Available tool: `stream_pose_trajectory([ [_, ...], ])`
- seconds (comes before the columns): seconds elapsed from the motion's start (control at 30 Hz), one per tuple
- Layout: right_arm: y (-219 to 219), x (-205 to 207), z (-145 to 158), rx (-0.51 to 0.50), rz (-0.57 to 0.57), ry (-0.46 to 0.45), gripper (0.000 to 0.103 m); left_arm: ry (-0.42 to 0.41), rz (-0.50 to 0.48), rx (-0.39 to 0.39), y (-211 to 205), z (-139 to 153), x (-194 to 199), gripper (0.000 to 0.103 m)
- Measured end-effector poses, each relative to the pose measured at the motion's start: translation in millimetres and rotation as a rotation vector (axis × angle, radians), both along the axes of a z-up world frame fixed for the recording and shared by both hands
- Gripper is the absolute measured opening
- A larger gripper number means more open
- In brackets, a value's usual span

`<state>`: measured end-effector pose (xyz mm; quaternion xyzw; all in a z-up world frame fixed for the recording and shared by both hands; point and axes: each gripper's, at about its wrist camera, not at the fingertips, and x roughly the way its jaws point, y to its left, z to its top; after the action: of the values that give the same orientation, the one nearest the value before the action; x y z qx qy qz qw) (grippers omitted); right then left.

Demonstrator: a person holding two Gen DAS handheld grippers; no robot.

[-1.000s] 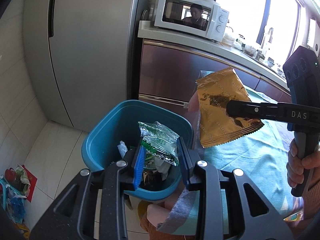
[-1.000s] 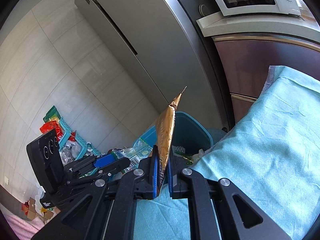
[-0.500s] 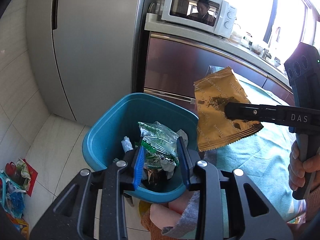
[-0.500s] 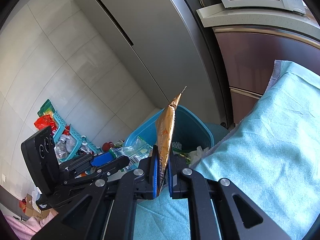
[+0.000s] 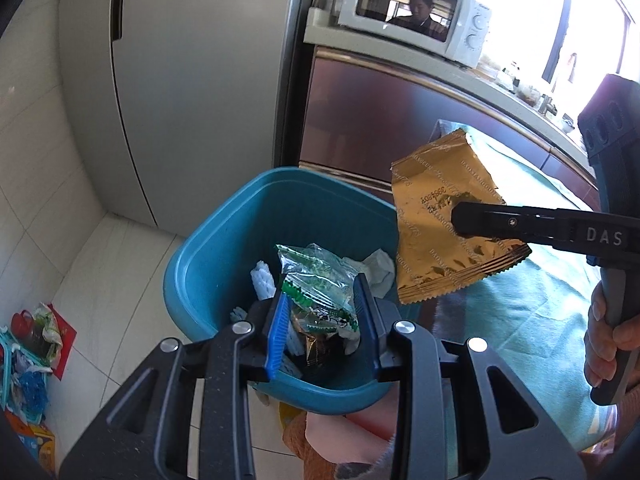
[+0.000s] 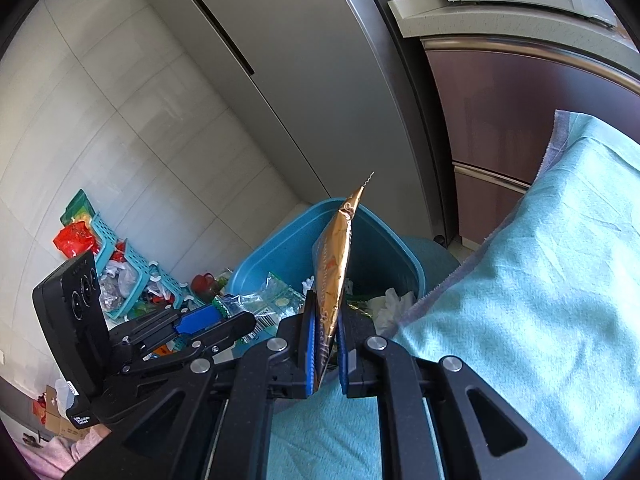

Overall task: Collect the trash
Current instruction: 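Open both tools over the teal bin to drop packet and foil bag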

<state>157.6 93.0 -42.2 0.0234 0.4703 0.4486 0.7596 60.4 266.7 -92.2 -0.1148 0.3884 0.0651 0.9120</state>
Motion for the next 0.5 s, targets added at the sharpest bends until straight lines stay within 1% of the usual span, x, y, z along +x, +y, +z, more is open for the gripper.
stream_pose_trajectory([
  [0.3,32,5,-7,-0.061,0.029,-0.001,0.009,0.045,0.026,-0.032,9,-19,12,0.032],
  [0.33,35,5,-8,-0.066,0.031,0.0,0.01,0.051,0.029,-0.035,9,-21,14,0.033],
  [0.47,41,8,-14,-0.078,0.02,0.008,0.022,0.064,0.038,-0.048,11,-27,19,0.034],
  [0.5,40,9,-15,-0.077,0.017,0.01,0.022,0.066,0.041,-0.048,11,-29,20,0.034],
])
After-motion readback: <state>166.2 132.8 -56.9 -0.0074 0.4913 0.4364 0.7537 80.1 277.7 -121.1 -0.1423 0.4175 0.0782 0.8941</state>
